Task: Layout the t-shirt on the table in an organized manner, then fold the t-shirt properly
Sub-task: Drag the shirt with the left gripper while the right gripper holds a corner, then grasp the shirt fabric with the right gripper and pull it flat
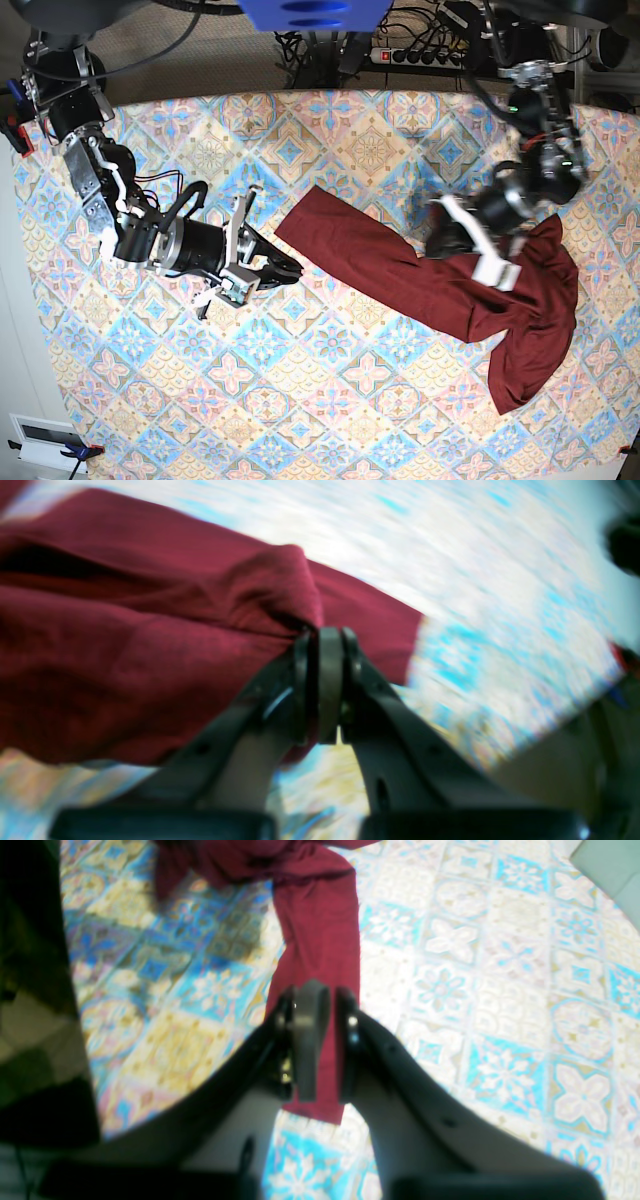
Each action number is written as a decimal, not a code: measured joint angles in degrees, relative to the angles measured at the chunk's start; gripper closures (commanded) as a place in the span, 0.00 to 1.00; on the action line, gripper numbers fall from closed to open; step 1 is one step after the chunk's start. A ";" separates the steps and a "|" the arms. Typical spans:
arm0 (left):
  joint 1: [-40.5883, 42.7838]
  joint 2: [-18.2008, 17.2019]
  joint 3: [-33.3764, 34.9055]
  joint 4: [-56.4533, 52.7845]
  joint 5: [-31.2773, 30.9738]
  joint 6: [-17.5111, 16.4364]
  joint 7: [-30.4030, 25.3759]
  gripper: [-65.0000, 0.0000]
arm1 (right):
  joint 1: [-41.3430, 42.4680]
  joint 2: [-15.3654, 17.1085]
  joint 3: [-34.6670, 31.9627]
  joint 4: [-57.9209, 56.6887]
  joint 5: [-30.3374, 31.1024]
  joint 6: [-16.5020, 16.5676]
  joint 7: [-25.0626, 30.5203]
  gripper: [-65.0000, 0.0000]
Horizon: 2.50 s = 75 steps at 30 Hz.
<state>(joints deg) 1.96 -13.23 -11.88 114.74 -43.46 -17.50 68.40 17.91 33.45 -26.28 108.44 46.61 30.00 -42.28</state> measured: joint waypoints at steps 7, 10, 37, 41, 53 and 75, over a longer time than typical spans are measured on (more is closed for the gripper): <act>-0.28 6.40 25.27 -2.10 15.15 -0.09 0.35 1.00 | -6.32 2.54 7.34 0.17 -0.33 -0.39 -0.26 0.91; 0.59 5.90 30.97 -2.10 20.00 -0.13 2.80 0.97 | -7.48 2.25 7.80 0.24 -0.09 -0.02 -0.04 0.91; 4.70 -6.99 -12.76 -1.84 -6.47 -6.58 6.32 0.57 | 8.87 -12.85 -13.33 -19.58 -0.24 -0.17 0.28 0.80; 7.10 -6.95 -18.86 -2.01 -4.31 -6.60 7.06 0.62 | 10.95 -18.29 -15.72 -25.18 -5.51 0.11 2.27 0.80; 10.71 -6.95 -29.51 -1.99 -4.52 -6.58 6.97 0.72 | 11.82 -30.42 -12.96 -43.80 -21.14 0.15 6.12 0.67; 11.32 -6.78 -29.55 -1.99 -4.57 -6.58 6.99 0.72 | 14.91 -31.41 -9.70 -50.12 -23.69 -0.24 8.92 0.60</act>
<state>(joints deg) 13.28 -20.01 -41.43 112.75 -48.03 -24.08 75.40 32.82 2.04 -35.99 58.33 22.92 29.76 -33.36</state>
